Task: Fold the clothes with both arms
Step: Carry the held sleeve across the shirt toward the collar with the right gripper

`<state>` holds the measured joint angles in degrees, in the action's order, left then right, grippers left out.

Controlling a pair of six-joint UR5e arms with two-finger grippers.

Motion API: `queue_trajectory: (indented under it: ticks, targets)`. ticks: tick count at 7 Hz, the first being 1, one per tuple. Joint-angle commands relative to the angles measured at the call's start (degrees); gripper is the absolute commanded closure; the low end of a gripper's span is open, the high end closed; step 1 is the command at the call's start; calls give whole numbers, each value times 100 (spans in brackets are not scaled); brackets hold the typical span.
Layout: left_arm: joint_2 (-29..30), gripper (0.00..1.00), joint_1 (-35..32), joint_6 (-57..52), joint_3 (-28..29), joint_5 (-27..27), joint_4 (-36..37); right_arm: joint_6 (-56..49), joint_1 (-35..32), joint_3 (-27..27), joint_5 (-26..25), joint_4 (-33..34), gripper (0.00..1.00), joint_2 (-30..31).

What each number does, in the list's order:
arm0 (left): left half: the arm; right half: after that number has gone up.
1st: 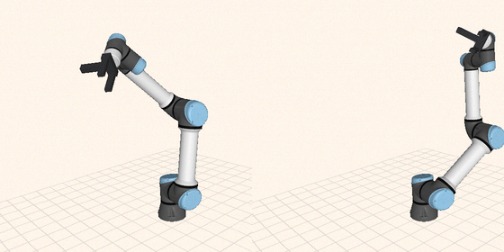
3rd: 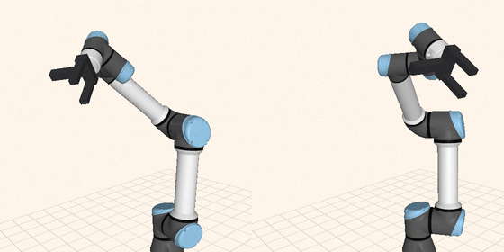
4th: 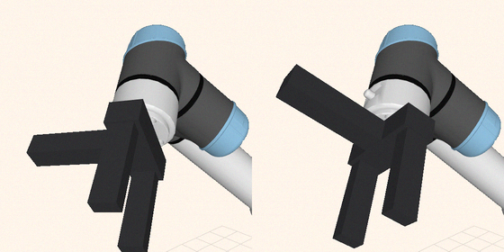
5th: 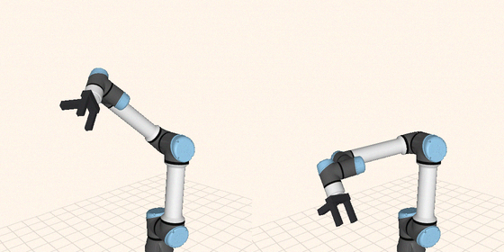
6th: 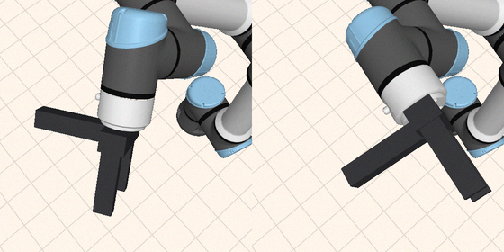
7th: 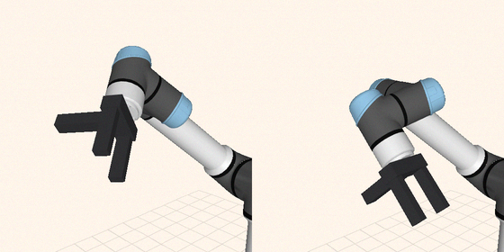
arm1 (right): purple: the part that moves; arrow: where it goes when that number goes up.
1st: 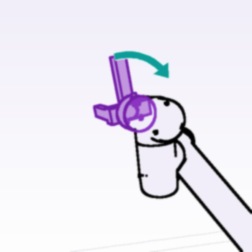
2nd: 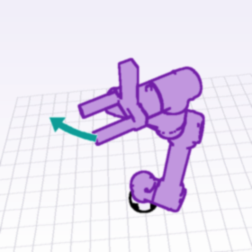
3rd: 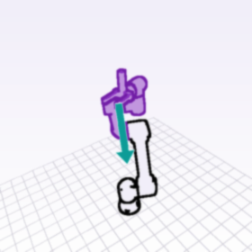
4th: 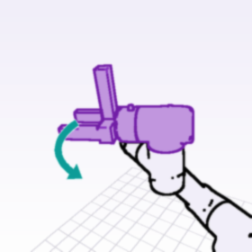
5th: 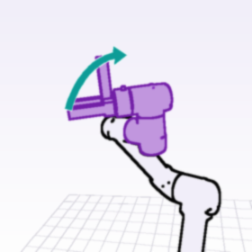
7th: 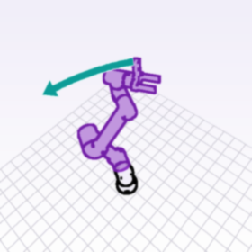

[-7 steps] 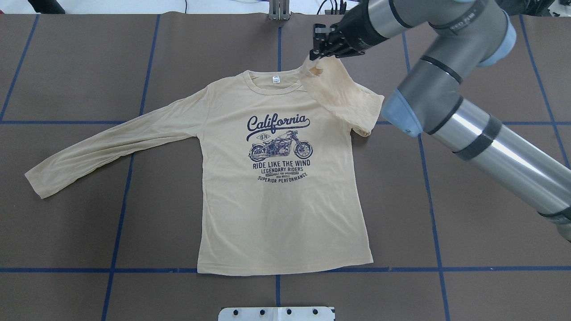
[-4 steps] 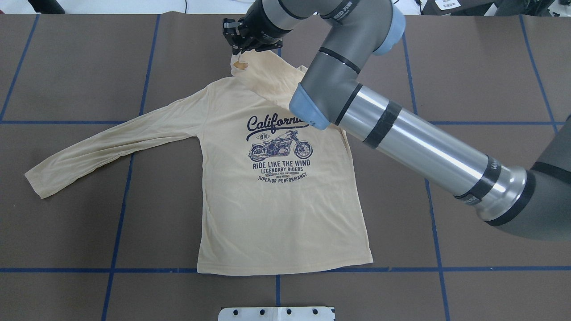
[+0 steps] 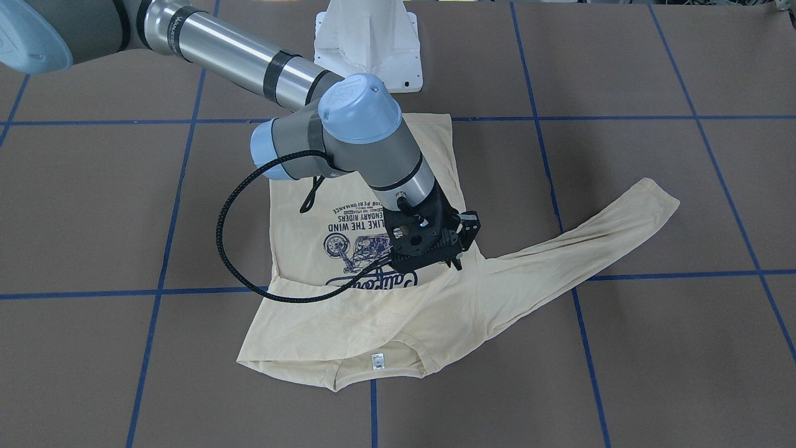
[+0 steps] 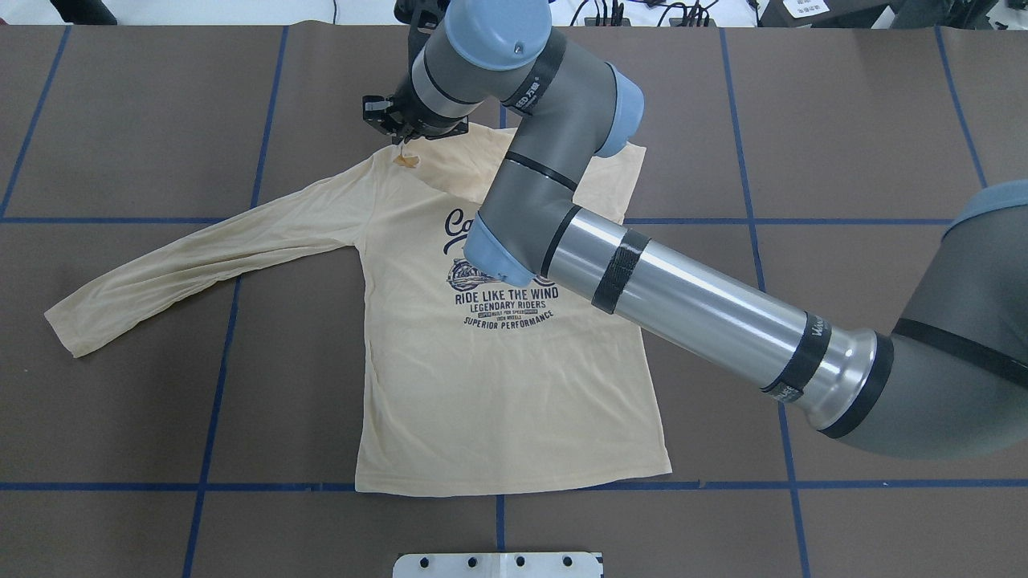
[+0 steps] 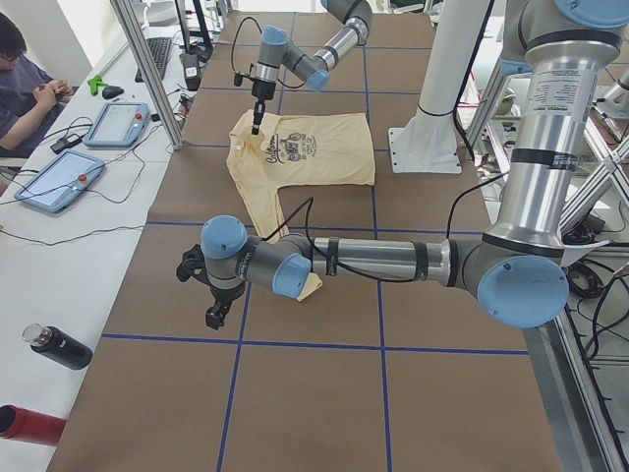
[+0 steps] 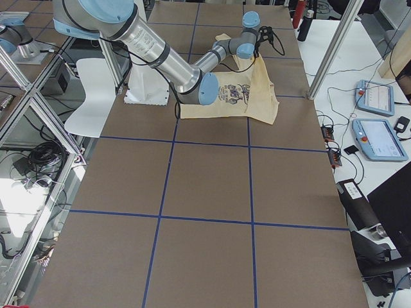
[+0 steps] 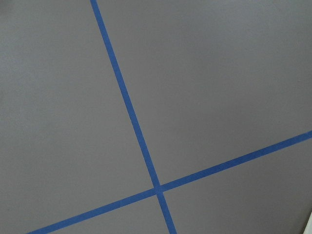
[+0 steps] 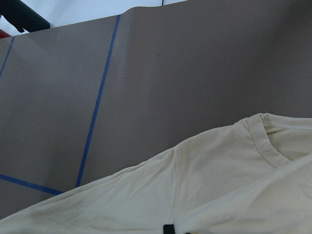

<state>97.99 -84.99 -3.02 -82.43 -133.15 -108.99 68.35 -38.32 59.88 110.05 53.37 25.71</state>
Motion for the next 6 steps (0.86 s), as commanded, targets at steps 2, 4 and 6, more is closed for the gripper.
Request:
queue_trajectory:
  ticks: [2, 4, 6]
  targets:
    - [193, 0, 0, 12, 243, 0, -78, 11, 271, -529, -656, -248, 39, -302]
    - [255, 0, 0, 12, 359, 9, -175, 125, 325, -565, -827, -249, 1, -391]
    - [255, 0, 0, 12, 350, 0, -176, 389, 325, -557, -836, -231, 1, -382]
